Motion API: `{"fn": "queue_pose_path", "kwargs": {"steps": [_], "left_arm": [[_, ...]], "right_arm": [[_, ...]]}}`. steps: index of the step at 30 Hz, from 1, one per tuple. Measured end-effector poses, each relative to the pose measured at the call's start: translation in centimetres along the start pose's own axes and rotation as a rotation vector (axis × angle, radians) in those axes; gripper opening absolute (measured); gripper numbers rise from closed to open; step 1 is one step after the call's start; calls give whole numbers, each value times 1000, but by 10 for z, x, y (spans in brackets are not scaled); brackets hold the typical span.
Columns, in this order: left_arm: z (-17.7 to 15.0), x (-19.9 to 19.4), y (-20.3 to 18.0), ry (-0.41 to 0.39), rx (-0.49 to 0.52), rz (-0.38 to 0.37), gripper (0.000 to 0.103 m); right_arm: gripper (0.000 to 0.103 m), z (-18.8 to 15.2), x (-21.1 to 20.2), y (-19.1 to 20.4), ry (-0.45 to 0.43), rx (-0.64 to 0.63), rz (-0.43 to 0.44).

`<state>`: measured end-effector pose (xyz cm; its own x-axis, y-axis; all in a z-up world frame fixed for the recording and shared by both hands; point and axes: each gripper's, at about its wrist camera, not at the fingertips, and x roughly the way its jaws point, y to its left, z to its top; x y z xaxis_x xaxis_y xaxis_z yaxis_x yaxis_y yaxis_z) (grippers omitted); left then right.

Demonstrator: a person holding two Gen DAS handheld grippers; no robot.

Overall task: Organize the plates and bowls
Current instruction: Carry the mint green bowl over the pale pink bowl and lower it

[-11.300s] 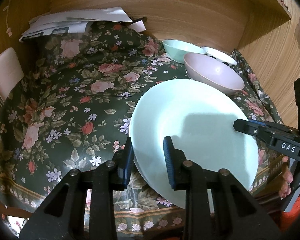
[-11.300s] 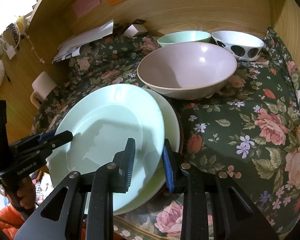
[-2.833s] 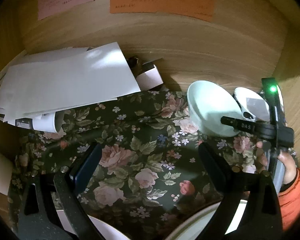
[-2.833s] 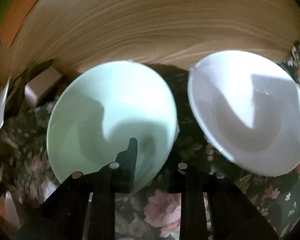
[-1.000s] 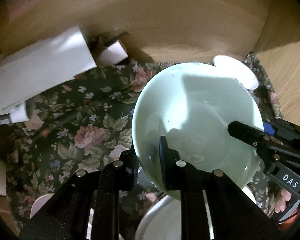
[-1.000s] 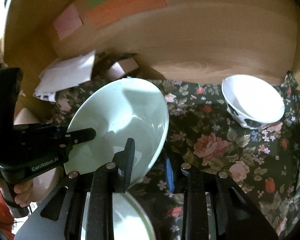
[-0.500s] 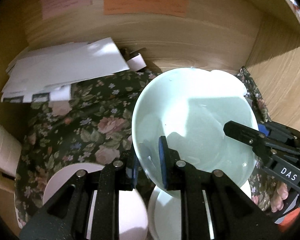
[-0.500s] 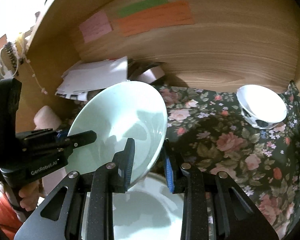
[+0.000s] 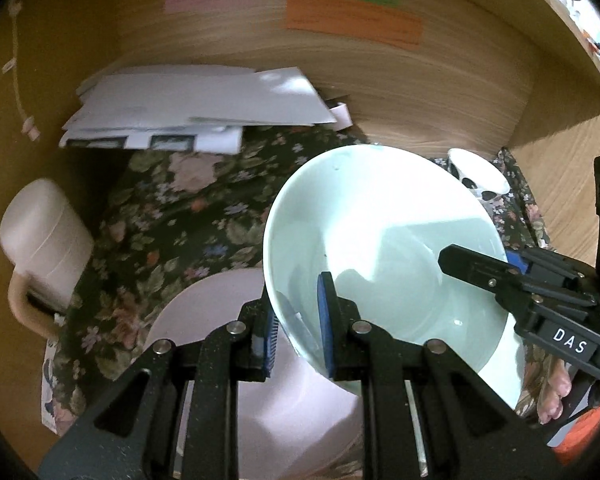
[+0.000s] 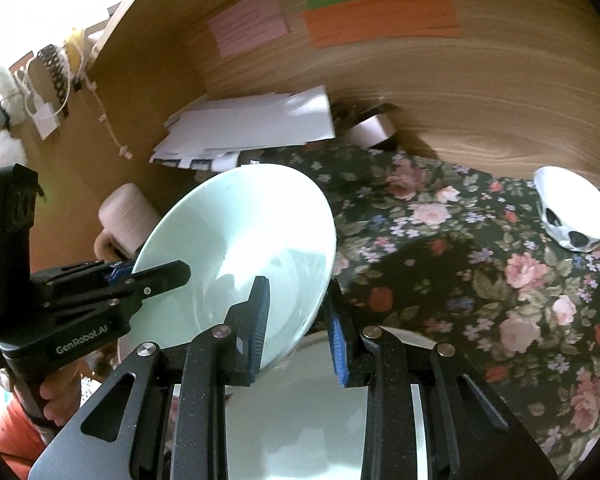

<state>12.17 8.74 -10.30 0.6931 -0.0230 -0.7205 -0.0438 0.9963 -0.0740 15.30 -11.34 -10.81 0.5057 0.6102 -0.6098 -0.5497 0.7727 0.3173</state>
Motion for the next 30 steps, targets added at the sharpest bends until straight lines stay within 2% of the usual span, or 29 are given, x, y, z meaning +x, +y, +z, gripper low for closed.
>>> {"fn": "queue_pose_path", "kwargs": {"steps": [13,30], "left_arm": [[-27,-11,40,11,-49,25,18],[-53,-4,69,61,-93,41,18]], "right_arm": [[25,-14,20,37,36,-23,39],[25,-31,47,57,114,-38,53]]}}
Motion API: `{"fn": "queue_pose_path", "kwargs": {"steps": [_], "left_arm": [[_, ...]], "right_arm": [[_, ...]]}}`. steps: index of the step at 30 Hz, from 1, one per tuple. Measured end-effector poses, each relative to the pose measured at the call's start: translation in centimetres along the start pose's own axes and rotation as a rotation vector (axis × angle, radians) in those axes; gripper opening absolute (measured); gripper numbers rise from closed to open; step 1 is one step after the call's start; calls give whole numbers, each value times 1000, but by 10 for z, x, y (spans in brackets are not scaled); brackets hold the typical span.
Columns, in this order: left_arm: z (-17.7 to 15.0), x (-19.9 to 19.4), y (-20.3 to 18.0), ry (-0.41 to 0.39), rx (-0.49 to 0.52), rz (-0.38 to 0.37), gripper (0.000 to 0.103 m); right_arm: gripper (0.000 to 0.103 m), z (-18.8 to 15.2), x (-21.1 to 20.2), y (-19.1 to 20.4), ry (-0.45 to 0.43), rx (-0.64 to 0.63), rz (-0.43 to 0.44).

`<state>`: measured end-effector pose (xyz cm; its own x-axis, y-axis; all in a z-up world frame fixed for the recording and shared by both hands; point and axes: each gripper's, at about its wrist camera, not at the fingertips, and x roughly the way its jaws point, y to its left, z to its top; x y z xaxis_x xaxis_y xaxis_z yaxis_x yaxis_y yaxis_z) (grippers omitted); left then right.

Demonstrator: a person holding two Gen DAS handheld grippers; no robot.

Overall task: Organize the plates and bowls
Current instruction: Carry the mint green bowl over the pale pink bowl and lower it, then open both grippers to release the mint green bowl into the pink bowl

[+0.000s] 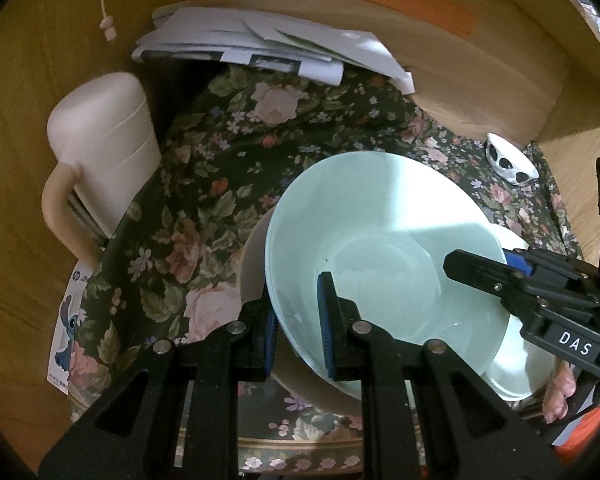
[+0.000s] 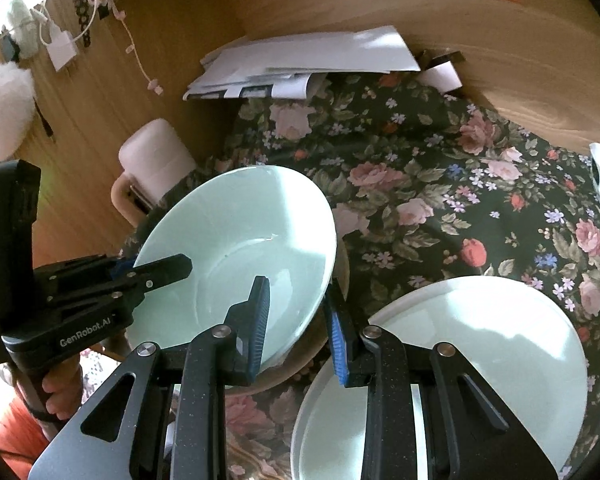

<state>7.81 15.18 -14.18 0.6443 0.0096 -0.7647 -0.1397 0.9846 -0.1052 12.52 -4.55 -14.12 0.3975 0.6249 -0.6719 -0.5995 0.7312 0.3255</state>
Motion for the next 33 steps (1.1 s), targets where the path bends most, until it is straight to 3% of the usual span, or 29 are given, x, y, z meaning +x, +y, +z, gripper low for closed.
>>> {"fn": "queue_pose_path", "kwargs": {"steps": [15,24,27,29,33], "left_arm": [[1,10,7,0,-1,15,18],[7,14,-6,-40,51,85,19],[7,15,-11,-36,75,88,34],[7,16,-19,-15,107,63,56],[7,7,-34,-70,167,128,75]], "right_arm": [[28,2,-3,5,-13,-44,-54],[28,8,-20,2,-53,-72,-56],[31,4,-23,-6,-50,-55,-50],[37,1,-26,-11,-53,-43,-53],[48,-3,-45,-30,-88,-8,-71]]}}
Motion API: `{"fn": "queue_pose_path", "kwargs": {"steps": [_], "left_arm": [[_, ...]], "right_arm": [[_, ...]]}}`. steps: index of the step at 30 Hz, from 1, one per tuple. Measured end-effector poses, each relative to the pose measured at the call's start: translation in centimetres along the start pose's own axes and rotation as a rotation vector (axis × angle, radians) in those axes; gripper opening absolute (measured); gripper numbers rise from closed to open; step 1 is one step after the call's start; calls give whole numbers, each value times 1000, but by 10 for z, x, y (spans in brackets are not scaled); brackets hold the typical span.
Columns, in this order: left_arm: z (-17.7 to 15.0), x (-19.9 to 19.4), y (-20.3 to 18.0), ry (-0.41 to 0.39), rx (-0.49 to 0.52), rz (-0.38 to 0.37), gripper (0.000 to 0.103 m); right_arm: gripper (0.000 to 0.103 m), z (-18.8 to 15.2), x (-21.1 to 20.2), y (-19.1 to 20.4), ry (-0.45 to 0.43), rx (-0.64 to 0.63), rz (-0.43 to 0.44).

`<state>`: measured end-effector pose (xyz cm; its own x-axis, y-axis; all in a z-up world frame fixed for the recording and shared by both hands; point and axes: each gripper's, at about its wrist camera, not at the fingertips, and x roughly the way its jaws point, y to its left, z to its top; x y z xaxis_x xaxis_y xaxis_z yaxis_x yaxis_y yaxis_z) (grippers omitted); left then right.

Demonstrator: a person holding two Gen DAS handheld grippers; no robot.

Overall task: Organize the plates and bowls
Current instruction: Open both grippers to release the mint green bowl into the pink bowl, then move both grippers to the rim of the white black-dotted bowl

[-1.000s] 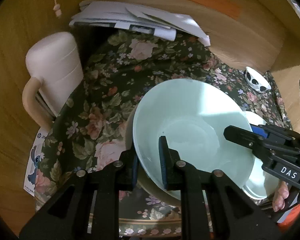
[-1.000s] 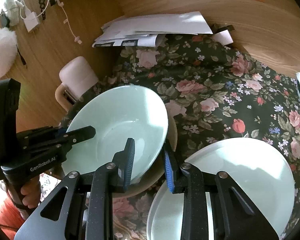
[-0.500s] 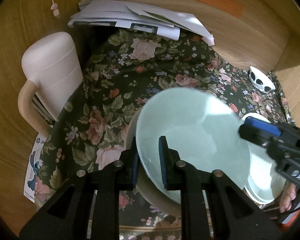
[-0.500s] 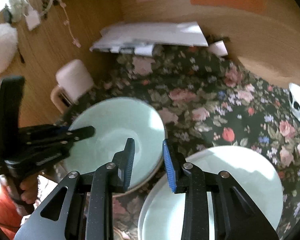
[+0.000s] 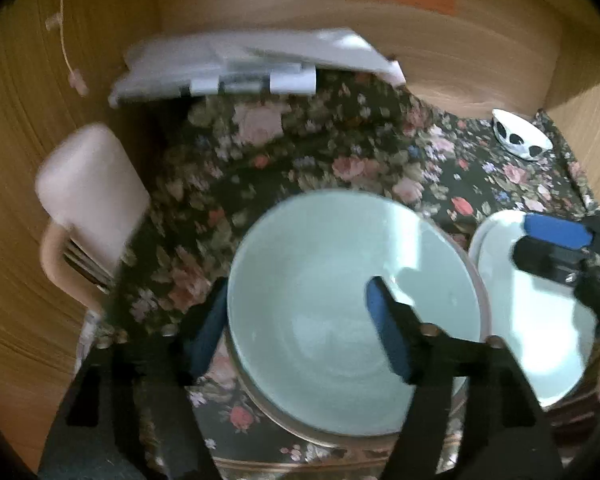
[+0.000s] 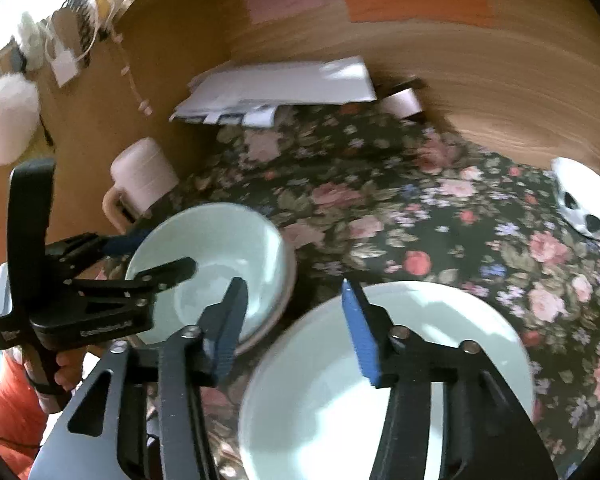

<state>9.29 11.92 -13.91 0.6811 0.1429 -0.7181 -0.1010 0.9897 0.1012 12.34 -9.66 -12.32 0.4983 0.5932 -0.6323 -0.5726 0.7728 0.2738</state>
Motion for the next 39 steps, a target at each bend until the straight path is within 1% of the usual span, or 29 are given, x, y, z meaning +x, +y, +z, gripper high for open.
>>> {"fn": "queue_pose_path", "kwargs": {"steps": [2,7,10,13,17,21,27,30,31,35,37,39], "left_arm": [[4,-10,-5,-45,25,22,81],[16,-30,-14,-110,21,18,84],[27,-41,-21,-142,-18,-13,88],[37,-47,-27,-160,-70,-50,90],[53,-50,-42,-176,-99,-69,92],[73,-44,-56,-170,-120,-94,93],[103,-16,-80,-139,-131,-124,93],[114,4,-94,-115,-98,-118,93],[117,12,-100,-102,-81,-113,93],[128,39,-118,-58,-28,-102,93],[135,53,-128,-29,1,-112,93],[141,63,-134,-18,16,-119,93]], "right_arm": [[52,1,-10,-10,-18,12,-14],[59,5,-35,-35,-71,34,-75],[61,7,-51,-53,-104,55,-115],[66,9,-67,-71,-144,76,-162],[69,10,-83,-95,-184,99,-223],[69,15,-88,-124,-200,131,-281],[70,27,-80,-180,-193,204,-370],[70,27,-68,-212,-169,250,-430],[70,26,-61,-226,-152,281,-436],[70,25,-46,-259,-119,340,-472],[70,25,-41,-274,-115,368,-494],[69,27,-35,-285,-105,388,-496]]}}
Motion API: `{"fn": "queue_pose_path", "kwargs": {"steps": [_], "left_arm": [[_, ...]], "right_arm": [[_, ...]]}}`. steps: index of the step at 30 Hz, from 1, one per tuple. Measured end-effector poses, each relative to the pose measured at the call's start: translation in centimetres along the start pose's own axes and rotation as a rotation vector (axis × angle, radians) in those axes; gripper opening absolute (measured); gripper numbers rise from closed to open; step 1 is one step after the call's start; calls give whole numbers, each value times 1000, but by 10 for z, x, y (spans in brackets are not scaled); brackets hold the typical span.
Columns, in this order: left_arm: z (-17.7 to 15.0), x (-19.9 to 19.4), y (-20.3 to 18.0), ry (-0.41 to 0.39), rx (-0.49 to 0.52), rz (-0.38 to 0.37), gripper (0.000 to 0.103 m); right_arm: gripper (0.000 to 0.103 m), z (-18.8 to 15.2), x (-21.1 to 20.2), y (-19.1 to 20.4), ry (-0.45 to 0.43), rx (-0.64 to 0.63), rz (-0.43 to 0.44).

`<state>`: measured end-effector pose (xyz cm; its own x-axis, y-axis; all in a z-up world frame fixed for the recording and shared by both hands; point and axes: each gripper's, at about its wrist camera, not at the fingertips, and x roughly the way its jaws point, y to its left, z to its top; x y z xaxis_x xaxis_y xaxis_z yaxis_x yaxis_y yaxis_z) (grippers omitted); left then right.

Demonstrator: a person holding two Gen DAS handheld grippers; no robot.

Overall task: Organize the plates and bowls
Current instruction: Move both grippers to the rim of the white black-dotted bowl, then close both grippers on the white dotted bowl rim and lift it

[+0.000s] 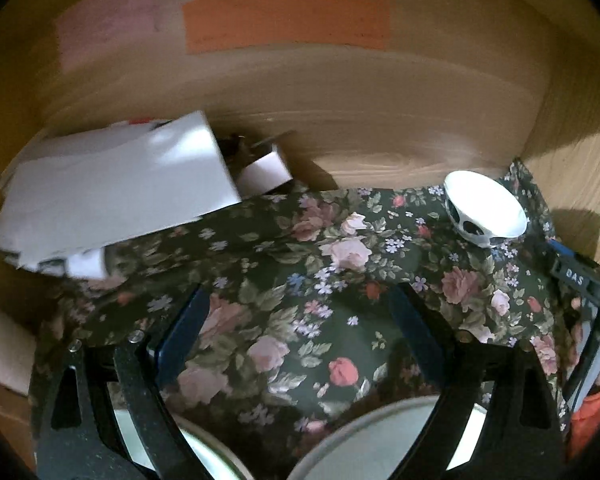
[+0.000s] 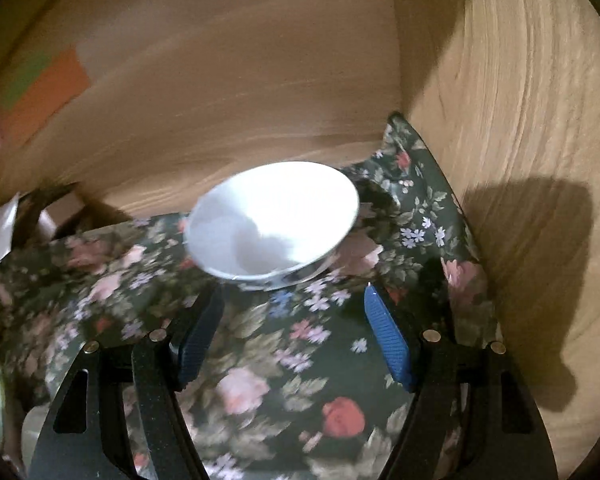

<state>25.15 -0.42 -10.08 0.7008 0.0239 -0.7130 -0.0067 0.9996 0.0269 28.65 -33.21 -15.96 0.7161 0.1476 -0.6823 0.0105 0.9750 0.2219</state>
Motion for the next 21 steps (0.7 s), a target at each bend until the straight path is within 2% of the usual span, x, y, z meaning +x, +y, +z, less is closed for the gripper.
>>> {"fn": "queue_pose_path", "kwargs": {"steps": [8,14,15,17,21], "left_arm": [[15,35,-17,48,44,-11,93],[12,44,-19,69,58,-8,93],[11,44,-18,69,57,-9,93],[10,44,-18,71,56,-21,93],[8,43,-18,72,59,-30,93]], "right_arm": [[46,22,34,-10,57,23,-22],[36,29,58,-14,129,52,-8],[35,29,61,-14,133,47,-14],[26,28,66,-10,142,26,-31],[20,22,62,4,164,-27,8]]}}
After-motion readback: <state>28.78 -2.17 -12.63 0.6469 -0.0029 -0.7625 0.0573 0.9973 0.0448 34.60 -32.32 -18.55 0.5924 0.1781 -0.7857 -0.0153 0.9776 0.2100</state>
